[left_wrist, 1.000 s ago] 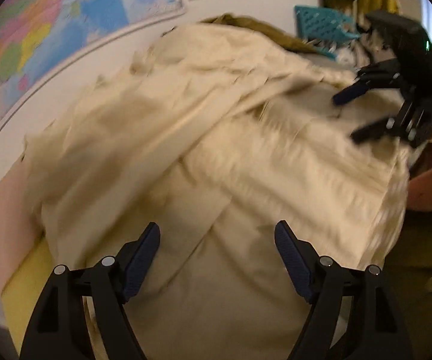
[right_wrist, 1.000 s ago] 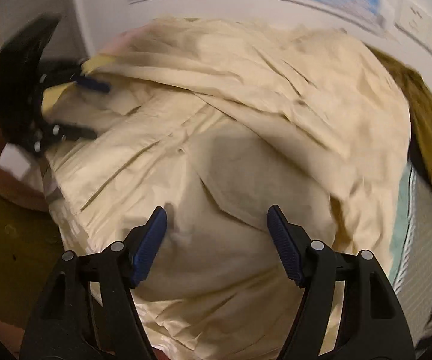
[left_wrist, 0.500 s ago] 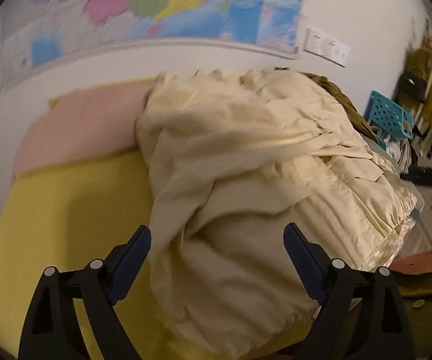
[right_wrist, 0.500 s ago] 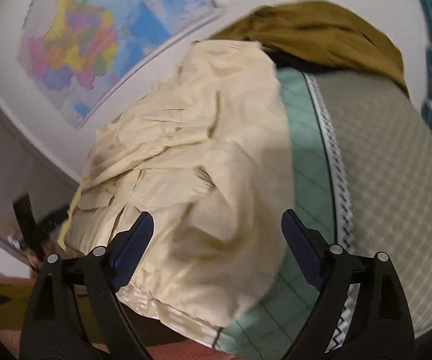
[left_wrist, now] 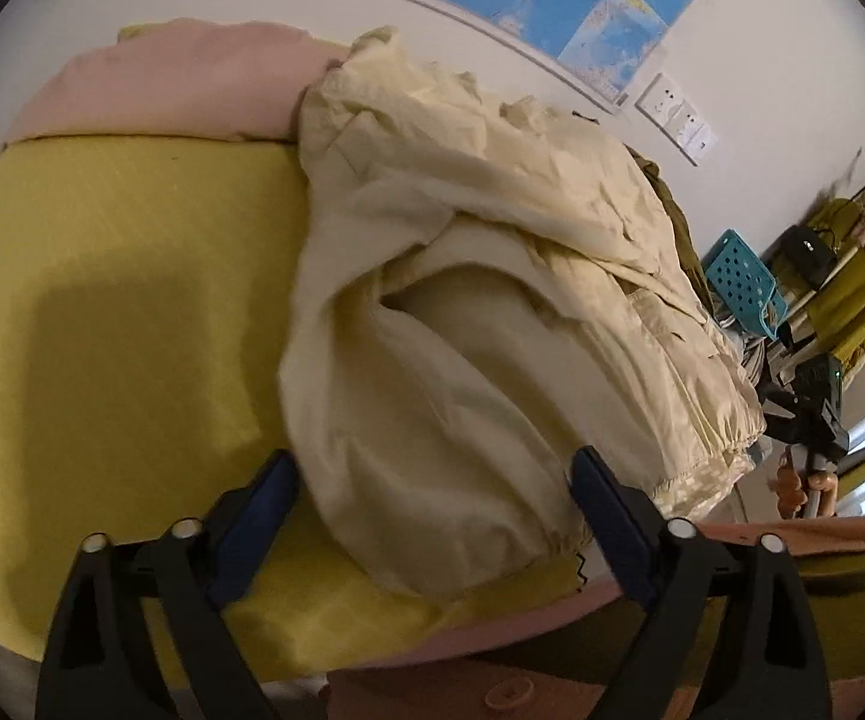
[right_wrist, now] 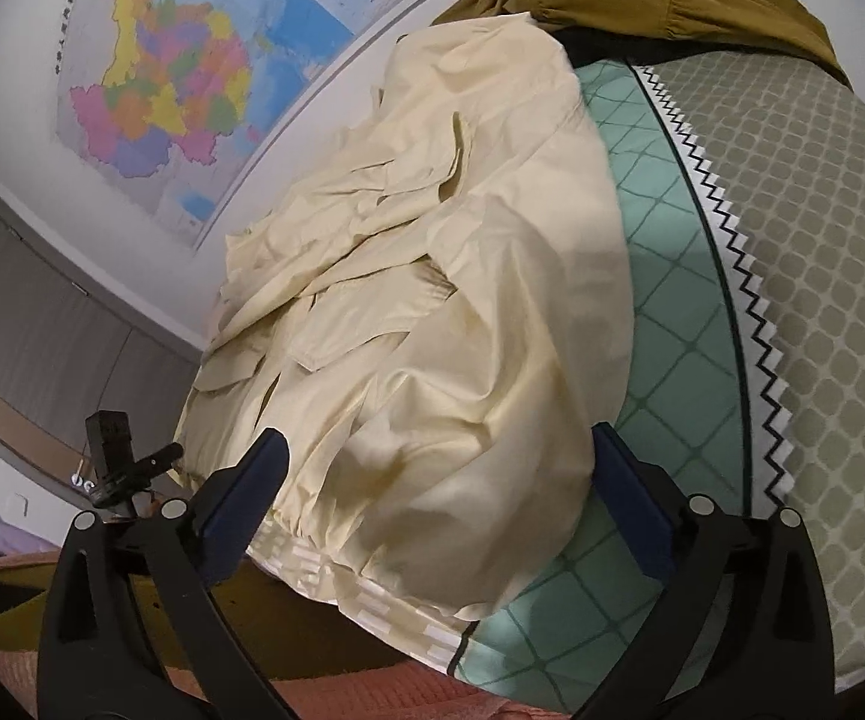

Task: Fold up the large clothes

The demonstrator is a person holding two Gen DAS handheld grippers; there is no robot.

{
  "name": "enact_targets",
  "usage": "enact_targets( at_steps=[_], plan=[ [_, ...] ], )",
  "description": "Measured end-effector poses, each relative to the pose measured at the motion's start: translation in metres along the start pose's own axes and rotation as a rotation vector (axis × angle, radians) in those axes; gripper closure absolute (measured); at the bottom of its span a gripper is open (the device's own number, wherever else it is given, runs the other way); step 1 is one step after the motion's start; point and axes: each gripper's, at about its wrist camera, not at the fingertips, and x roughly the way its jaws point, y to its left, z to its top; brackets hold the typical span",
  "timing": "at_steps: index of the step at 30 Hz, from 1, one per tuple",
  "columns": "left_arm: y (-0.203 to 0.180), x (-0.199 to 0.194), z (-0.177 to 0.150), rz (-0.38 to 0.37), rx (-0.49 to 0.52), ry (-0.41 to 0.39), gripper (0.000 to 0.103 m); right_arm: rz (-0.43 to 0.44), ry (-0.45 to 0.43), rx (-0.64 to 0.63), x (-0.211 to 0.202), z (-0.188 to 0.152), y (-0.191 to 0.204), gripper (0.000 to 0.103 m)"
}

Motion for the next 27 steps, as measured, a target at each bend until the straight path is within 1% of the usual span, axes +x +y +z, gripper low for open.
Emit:
enact_targets(
  at_steps=[2, 3, 5, 7, 8, 9, 10, 12, 13, 15, 17, 20, 22, 23, 24, 25, 27],
  plan=[
    [-0.005, 0.005, 0.0, -0.072, -0.007, 0.022, 0.007, 0.003, 0.01, -0.01, 0.002, -0.002, 0.004, 0.005],
    [-0.009, 0.008, 0.0, -0.096, -0.002, 0.03, 0.007, 0.0, 0.011, -0.013, 0.002, -0.003, 0.004, 0.005],
    [-0.016, 0.016, 0.0, -0.098, 0.022, 0.042, 0.007, 0.01, 0.017, -0.011, 0.001, -0.005, 0.005, 0.005],
    [-0.023, 0.023, 0.002, -0.118, 0.038, 0.052, 0.007, 0.012, 0.019, -0.005, -0.001, -0.005, 0.004, 0.006],
    [-0.025, 0.026, 0.003, -0.116, 0.041, 0.056, 0.007, 0.0, 0.014, -0.002, -0.002, -0.005, 0.003, 0.007],
    [-0.026, 0.028, 0.004, -0.116, 0.043, 0.057, 0.007, -0.043, -0.009, 0.02, -0.007, -0.003, -0.001, 0.007],
    [-0.028, 0.031, 0.005, -0.121, 0.043, 0.061, 0.007, -0.054, -0.022, 0.038, -0.011, -0.002, -0.005, 0.007],
    [-0.027, 0.033, 0.006, -0.125, 0.042, 0.064, 0.007, -0.016, -0.032, 0.078, -0.018, -0.002, -0.014, 0.007],
    [-0.028, 0.034, 0.007, -0.126, 0.041, 0.065, 0.007, -0.009, -0.02, 0.075, -0.018, -0.003, -0.014, 0.007],
    [-0.028, 0.037, 0.008, -0.128, 0.037, 0.064, 0.007, -0.036, 0.008, 0.027, -0.013, -0.004, -0.006, 0.006],
    [-0.028, 0.04, 0.011, -0.133, 0.025, 0.062, 0.007, -0.011, 0.041, -0.004, -0.001, -0.002, 0.003, 0.005],
    [-0.03, 0.046, 0.015, -0.13, 0.004, 0.055, 0.007, 0.003, 0.053, -0.049, 0.015, 0.002, 0.015, 0.005],
    [-0.03, 0.047, 0.018, -0.115, -0.015, 0.04, 0.009, 0.034, 0.057, -0.047, 0.021, 0.003, 0.018, 0.023],
    [-0.031, 0.046, 0.018, -0.072, -0.028, 0.022, 0.03, 0.066, 0.068, -0.024, 0.026, 0.003, 0.015, 0.048],
    [-0.03, 0.047, 0.02, -0.031, -0.041, 0.02, 0.049, 0.093, 0.075, 0.006, 0.029, 0.003, 0.012, 0.068],
    [-0.03, 0.047, 0.02, -0.024, -0.055, 0.026, 0.053, 0.122, 0.071, 0.024, 0.028, 0.003, 0.009, 0.076],
    [-0.029, 0.04, 0.022, -0.045, -0.082, 0.02, 0.075, 0.176, 0.025, 0.036, 0.016, 0.003, 0.01, 0.084]
  ],
)
